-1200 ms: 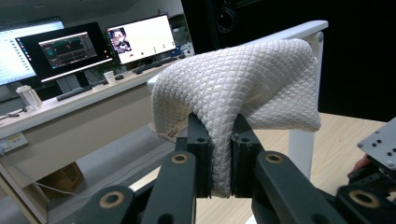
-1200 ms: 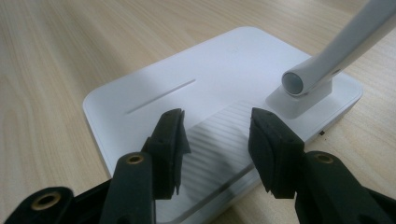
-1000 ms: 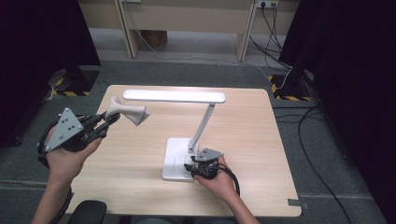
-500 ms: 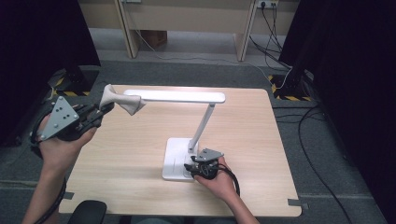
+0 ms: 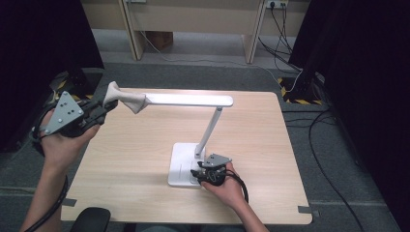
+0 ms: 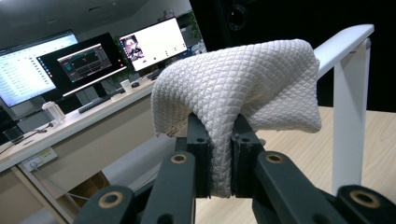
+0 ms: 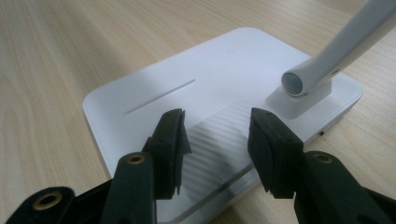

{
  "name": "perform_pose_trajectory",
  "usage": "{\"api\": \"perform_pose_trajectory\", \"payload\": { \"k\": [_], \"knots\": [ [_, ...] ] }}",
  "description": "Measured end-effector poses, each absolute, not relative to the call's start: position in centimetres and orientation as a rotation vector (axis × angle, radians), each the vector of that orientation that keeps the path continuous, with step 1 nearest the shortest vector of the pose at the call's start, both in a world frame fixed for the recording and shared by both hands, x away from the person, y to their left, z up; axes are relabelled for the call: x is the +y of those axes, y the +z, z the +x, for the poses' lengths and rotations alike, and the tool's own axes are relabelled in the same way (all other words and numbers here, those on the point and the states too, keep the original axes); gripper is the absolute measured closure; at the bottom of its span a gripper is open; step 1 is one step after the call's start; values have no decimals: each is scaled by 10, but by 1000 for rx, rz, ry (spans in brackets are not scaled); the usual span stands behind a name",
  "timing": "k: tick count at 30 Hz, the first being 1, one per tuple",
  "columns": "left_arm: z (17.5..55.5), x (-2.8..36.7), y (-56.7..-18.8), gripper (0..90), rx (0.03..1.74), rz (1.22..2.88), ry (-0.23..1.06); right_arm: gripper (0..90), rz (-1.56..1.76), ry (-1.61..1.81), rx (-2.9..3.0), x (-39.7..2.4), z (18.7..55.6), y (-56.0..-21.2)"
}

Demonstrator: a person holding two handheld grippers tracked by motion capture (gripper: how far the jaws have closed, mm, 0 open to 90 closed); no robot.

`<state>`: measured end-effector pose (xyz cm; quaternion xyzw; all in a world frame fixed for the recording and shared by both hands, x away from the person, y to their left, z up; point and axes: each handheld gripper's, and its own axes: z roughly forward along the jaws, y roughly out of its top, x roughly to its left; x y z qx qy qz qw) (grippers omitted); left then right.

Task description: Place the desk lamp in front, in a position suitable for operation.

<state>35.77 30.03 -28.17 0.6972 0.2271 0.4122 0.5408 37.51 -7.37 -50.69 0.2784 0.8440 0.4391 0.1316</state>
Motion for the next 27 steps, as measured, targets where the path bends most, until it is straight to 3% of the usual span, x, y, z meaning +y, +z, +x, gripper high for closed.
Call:
{"api": "perform_pose_trajectory", "payload": {
  "k": [27],
  "knots": [
    [365,283,-280,808,566,1694,973,561,800,1278,2441,-73,374,-508]
  ]
}}
